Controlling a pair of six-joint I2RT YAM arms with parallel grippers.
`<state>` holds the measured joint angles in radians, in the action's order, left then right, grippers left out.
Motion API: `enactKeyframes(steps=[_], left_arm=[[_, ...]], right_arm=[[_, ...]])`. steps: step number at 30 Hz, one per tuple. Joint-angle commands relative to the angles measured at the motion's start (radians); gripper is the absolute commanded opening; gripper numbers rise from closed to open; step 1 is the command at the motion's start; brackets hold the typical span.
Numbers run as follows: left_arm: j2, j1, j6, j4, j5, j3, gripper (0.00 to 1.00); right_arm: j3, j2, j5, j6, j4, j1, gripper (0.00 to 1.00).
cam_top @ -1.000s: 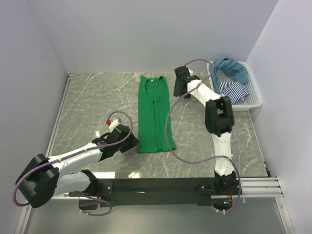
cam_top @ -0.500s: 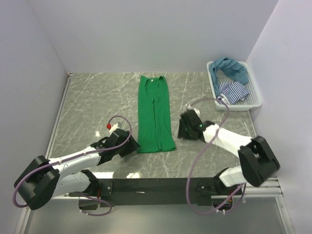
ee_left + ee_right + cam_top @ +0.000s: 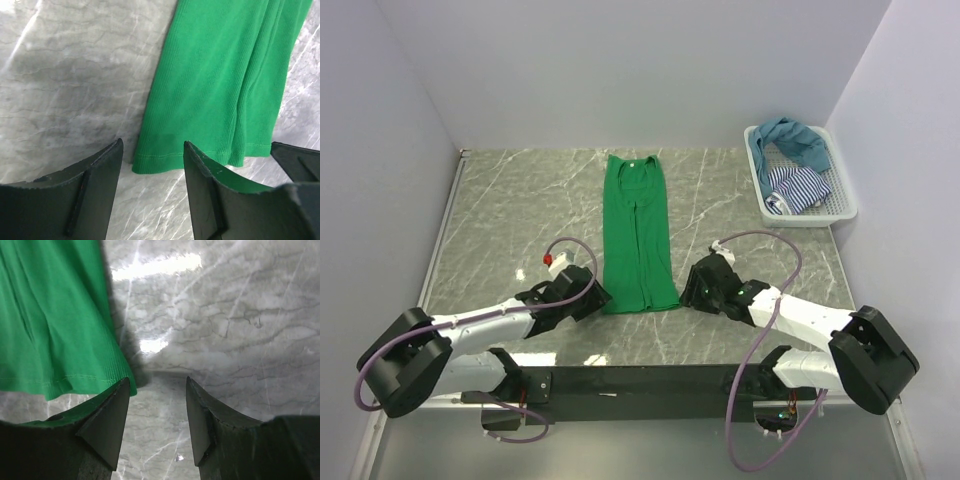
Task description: Fold and stack the tank tops
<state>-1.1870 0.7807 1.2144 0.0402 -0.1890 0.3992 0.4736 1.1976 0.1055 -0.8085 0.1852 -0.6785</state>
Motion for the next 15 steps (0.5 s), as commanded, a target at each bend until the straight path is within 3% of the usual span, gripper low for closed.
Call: enactKeyframes(steps=[1, 7, 15], left_arm=[[-0.051, 0.014, 0.007, 0.086, -0.029, -0.022, 0.59], [-0.094, 0.032, 0.013, 0.09, -0.04, -0.011, 0.58], [-0.097, 0.038, 0.028, 0.096, -0.041, -0.022, 0.49]], right_arm=[[-0.018, -0.027, 0.003, -0.037, -0.082, -0.01, 0.56], [-0.03, -0.03, 0.014, -0.052, -0.105, -0.038, 0.55], [-0.036, 0.01, 0.023, -0.067, -0.13, -0.073, 0.54]])
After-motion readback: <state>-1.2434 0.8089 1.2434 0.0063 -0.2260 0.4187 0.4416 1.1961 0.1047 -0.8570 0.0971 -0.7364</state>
